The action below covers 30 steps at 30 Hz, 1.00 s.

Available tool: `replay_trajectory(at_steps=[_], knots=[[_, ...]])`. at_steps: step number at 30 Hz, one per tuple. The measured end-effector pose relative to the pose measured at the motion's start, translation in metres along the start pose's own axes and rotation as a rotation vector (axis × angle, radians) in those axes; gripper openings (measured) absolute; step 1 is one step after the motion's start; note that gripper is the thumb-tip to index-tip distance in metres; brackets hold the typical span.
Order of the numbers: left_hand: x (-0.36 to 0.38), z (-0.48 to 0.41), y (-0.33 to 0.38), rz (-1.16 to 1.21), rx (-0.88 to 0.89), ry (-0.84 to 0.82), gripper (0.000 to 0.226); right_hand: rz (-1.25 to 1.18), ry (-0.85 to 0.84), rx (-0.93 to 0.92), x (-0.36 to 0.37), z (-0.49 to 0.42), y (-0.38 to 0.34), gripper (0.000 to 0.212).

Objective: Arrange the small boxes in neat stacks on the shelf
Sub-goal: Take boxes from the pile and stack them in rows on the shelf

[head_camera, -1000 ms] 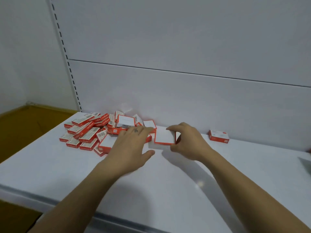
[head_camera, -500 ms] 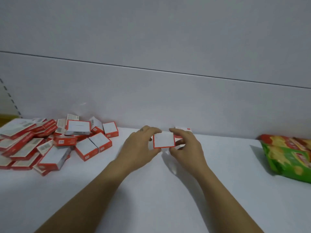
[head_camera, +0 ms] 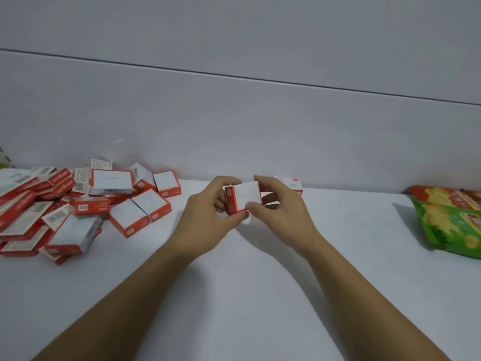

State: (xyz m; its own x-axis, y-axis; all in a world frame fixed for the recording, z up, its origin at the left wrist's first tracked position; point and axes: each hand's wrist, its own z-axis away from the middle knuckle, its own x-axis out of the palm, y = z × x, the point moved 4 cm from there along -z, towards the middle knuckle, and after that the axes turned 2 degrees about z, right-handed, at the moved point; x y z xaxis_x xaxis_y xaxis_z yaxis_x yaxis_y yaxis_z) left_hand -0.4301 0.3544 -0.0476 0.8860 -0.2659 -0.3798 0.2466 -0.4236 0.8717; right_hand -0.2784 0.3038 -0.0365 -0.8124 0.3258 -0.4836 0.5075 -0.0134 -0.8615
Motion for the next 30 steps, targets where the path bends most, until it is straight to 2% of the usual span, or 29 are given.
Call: replay_trajectory(at_steps=[5, 10, 11, 14, 16, 18, 22, 26, 30], knots=[[0.000, -0.005, -0.001, 0.186, -0.067, 0.016, 0.049, 0.033, -0.060, 0.071, -0.004, -0.020, -0.014, 0.048], [0.001, -0.005, -0.001, 0.216, -0.035, -0.014, 0.049, -0.047, -0.029, 0.086, 0.014, -0.001, -0.008, 0.057], [0.003, -0.003, 0.002, 0.220, -0.018, -0.059, 0.051, -0.114, -0.046, 0.091, 0.019, 0.004, -0.005, 0.054], [0.006, -0.001, 0.009, 0.097, 0.068, -0.107, 0.053, -0.417, -0.105, 0.087, 0.023, 0.013, -0.007, 0.022], [0.005, -0.003, 0.005, 0.005, 0.059, -0.068, 0.054, -0.612, -0.118, 0.163, 0.021, 0.012, -0.007, 0.021], [0.002, -0.004, -0.001, 0.021, -0.038, -0.064, 0.054, -0.743, -0.136, 0.249, 0.023, 0.010, -0.005, 0.028], [-0.002, -0.004, -0.002, 0.299, -0.147, -0.105, 0.048, -0.725, -0.125, 0.223, 0.019, 0.009, -0.003, 0.027], [0.000, -0.003, -0.001, 0.401, -0.173, -0.040, 0.051, -0.722, -0.041, 0.231, 0.011, 0.005, 0.000, 0.023], [0.005, 0.000, 0.000, 0.511, -0.203, -0.041, 0.052, -0.727, -0.060, 0.223, 0.007, 0.005, 0.001, 0.021]])
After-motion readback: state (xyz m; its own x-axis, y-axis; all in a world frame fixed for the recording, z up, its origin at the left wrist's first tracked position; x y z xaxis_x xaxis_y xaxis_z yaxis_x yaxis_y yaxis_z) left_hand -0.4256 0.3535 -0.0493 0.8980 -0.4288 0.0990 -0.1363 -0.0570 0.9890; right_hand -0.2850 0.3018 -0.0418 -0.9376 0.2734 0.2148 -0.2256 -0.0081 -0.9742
